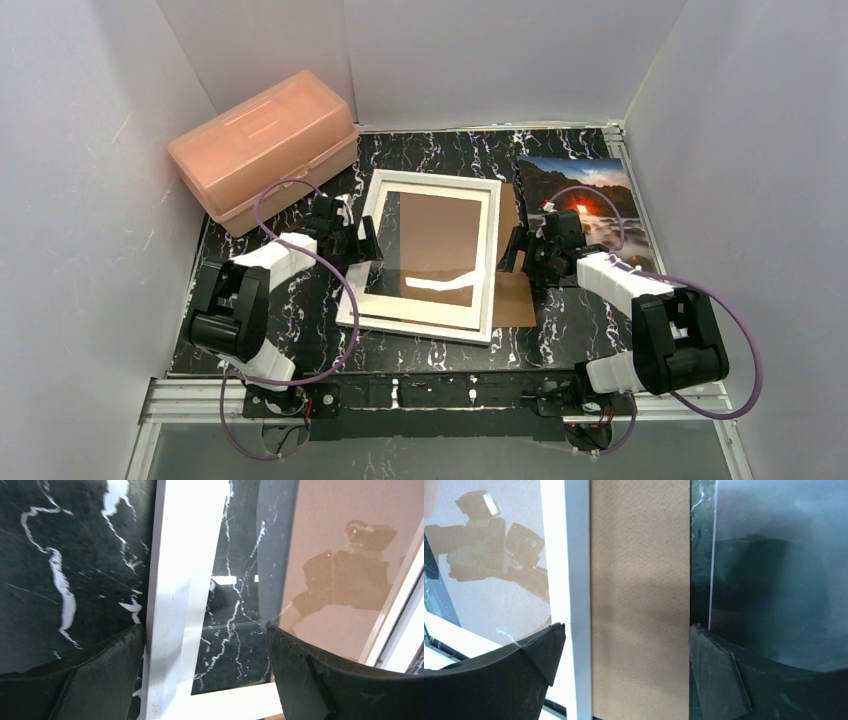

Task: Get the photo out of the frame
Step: Adjust the photo frame at the center of the board.

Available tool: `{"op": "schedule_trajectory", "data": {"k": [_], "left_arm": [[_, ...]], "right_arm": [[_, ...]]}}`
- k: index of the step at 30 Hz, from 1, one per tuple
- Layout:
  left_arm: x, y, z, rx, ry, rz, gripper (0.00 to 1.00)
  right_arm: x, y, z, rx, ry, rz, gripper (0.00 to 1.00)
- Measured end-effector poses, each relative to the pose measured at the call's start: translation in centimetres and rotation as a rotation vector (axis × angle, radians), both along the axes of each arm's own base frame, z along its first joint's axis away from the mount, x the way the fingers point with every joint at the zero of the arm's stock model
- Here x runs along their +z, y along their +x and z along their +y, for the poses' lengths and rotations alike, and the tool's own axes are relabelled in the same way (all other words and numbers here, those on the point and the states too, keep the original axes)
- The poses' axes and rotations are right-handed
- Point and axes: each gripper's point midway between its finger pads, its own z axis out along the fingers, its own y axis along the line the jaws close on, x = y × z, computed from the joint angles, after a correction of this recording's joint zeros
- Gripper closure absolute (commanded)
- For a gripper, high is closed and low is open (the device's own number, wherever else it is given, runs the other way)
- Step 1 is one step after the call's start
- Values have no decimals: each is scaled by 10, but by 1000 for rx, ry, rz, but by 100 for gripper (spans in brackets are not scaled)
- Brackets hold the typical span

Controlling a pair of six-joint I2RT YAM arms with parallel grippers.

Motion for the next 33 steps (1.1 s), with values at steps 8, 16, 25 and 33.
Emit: {"op": "schedule_trajectory", "data": {"k": [8,16,25,33], "left_arm": [[2,-22,-29,-9,-47,48,12],[1,-30,-34,-23,-18,59,9],[25,-32,-15,-25,90,32,7],[41,-9,-2,33,105,-24,6]], "right_arm": [[2,-13,18,30,28,11,1],[11,-15,24,43,35,-2,1],[36,14,16,28,-37,-72,1],[20,33,13,32,-106,-42,1]]}}
